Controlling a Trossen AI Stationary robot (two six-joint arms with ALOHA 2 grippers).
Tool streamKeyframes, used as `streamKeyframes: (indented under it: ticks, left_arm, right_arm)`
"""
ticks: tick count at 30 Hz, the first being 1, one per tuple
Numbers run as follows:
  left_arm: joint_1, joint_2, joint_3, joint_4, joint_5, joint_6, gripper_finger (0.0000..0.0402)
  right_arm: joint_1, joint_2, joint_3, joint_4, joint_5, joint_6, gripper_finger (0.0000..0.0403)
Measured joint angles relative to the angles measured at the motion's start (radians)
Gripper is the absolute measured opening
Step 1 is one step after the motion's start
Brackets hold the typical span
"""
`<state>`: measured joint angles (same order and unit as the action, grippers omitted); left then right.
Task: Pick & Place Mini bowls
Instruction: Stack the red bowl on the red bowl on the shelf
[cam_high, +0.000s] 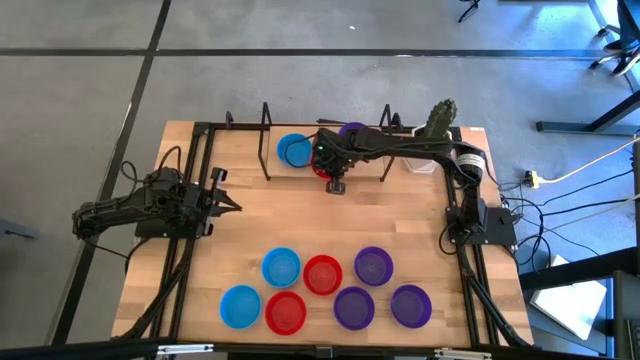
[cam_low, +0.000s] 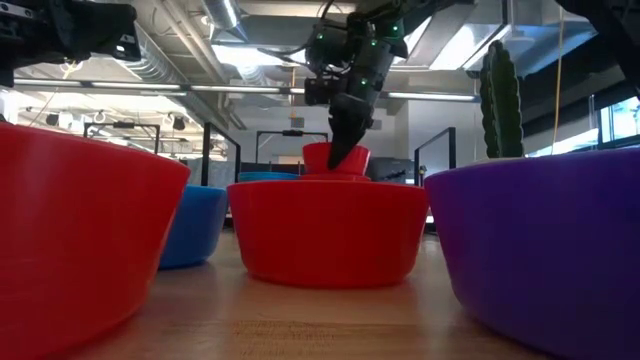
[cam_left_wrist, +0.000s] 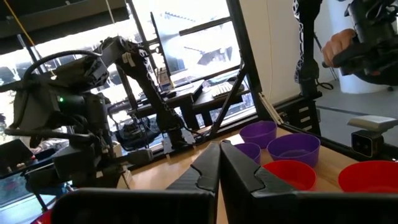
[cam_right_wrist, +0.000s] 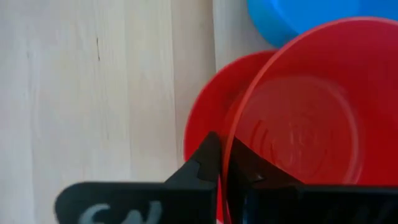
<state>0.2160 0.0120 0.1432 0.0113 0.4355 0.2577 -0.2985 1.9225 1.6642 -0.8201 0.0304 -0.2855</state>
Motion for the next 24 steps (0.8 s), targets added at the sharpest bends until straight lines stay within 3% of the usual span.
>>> streamKeyframes:
  ticks: [12, 24]
  left_arm:
    - [0.0, 0.0, 0.0, 0.0, 0.0, 0.0, 0.0004]
    - [0.0, 0.0, 0.0, 0.0, 0.0, 0.0, 0.0004]
  right_arm:
    - [0.0, 0.022, 0.0, 0.016, 0.001, -0.032, 0.0013]
    - [0.0, 0.022, 0.0, 0.018, 0.003, -0.038, 0.0058]
